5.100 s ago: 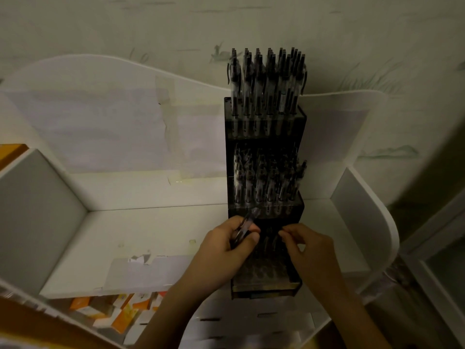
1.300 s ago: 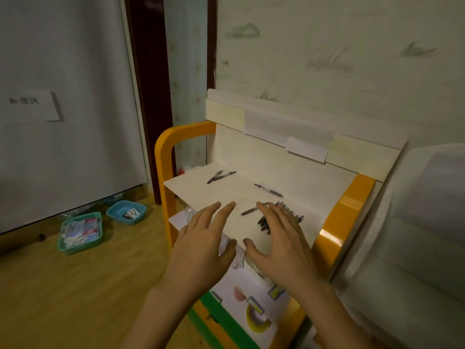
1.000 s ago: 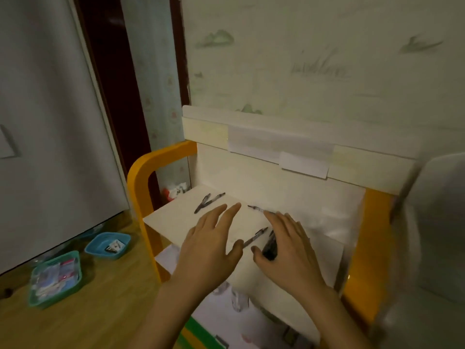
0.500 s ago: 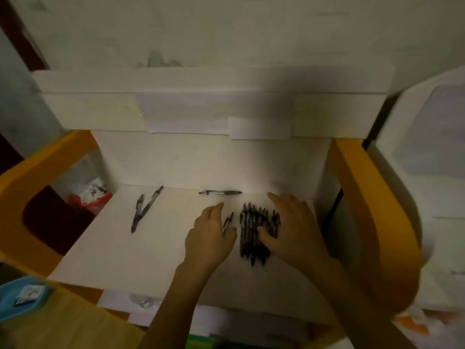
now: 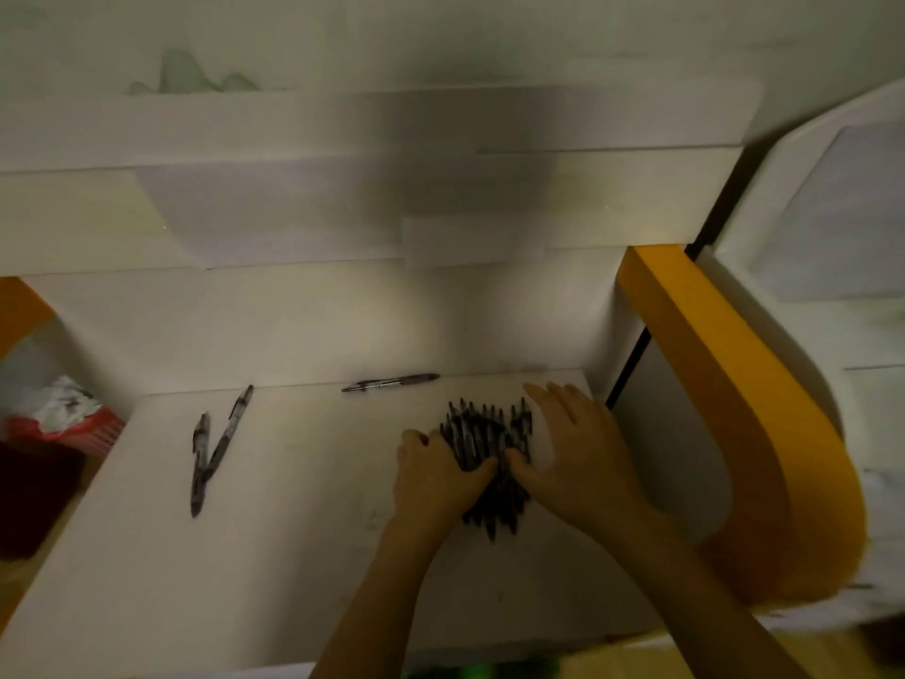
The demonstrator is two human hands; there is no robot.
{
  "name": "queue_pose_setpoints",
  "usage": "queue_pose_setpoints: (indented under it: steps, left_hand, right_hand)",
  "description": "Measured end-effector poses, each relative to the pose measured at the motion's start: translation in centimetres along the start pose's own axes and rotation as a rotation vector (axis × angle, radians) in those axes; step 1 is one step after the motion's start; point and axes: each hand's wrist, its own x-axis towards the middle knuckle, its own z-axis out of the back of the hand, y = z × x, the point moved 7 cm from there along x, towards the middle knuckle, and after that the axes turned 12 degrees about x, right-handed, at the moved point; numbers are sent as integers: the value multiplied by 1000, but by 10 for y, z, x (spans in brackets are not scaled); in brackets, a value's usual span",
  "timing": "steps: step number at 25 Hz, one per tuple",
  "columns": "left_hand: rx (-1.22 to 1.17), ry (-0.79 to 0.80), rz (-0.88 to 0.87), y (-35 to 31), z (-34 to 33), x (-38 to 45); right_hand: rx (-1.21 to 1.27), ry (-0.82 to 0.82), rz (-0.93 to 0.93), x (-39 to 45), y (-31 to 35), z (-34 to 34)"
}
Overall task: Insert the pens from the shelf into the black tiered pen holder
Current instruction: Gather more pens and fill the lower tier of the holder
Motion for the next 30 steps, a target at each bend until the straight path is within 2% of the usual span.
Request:
queue_pose_setpoints:
  steps: [8,14,18,23,30]
  left_hand:
    - [-42,140,59,-13,-6,19]
    - [50,21,21,-24,-5,18]
    - [-81,41,65,-18,-2,21]
    - [-40,138,34,-13,-5,28]
    - [11,126,50,-4,3,23]
  right_hand:
    - [5,0,1,7,-7,-3]
    - [21,35,27,17,-1,-8]
    - [23,25,63,22,4,-4]
    - [22,24,99,23,12,2]
    - [34,-40,117,22,21,12]
